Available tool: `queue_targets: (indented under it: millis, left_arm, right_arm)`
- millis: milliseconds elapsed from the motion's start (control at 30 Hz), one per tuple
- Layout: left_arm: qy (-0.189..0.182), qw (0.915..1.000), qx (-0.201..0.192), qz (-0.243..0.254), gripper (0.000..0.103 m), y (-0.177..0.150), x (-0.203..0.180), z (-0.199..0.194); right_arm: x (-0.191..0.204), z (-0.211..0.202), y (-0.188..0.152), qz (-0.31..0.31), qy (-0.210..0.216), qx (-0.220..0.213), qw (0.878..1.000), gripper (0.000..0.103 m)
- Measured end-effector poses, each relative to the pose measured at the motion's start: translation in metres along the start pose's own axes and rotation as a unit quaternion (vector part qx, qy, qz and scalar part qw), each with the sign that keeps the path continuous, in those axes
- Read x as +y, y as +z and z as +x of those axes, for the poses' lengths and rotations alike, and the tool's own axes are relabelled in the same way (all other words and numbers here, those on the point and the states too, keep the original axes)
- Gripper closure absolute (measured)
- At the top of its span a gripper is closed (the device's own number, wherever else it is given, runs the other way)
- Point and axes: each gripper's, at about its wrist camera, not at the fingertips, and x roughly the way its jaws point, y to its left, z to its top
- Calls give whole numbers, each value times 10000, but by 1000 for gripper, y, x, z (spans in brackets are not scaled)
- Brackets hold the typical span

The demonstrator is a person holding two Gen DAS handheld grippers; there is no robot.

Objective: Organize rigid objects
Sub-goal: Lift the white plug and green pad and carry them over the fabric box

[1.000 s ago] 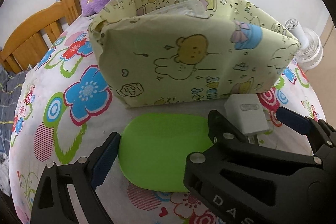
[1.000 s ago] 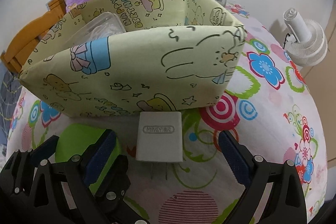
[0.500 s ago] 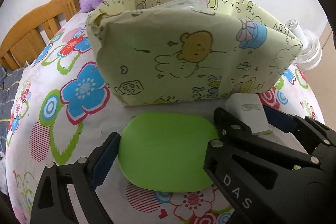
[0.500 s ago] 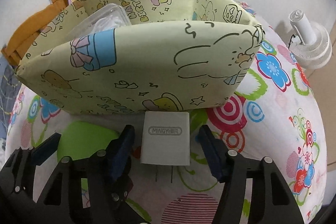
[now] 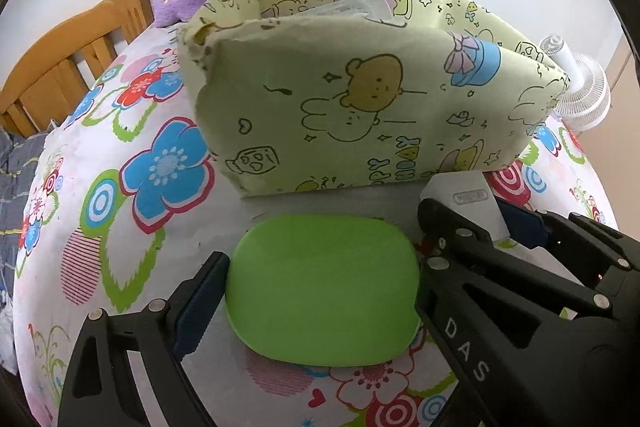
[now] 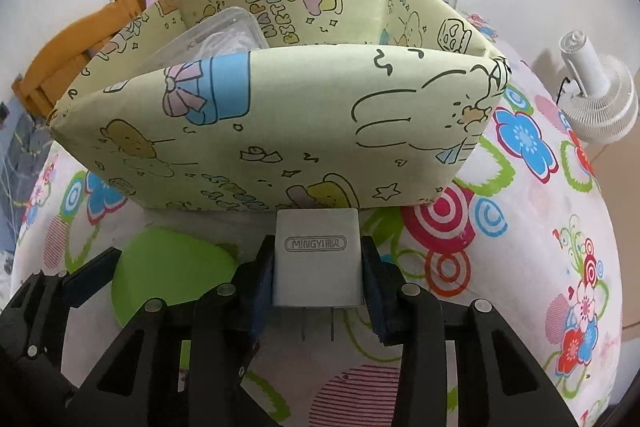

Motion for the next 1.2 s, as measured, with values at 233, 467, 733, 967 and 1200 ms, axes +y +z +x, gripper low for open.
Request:
queue_targets:
  millis: [233, 467, 733, 967, 1200]
  left_arm:
    - [23, 10000, -74, -42, 8, -1, 2, -10]
    - [61, 9996, -285, -50, 8, 4, 1, -32]
    - [172, 9987, -487, -41, 8, 7, -6, -62]
    - [209, 9977, -644, -85, 8, 10, -13, -90]
    - [134, 9971, -747, -38, 8, 18, -18, -113]
  right_arm:
    - [0, -15, -5, 48, -33, -43, 10000, 61]
    - [0, -42, -5, 27, -27, -257, 9997, 61]
    - [-5, -69, 4, 41, -24, -446, 9990, 61]
    - [-9, -99, 9, 55, 23, -602, 9982, 61]
    - [-13, -127, 14, 177, 41, -722, 9972, 61]
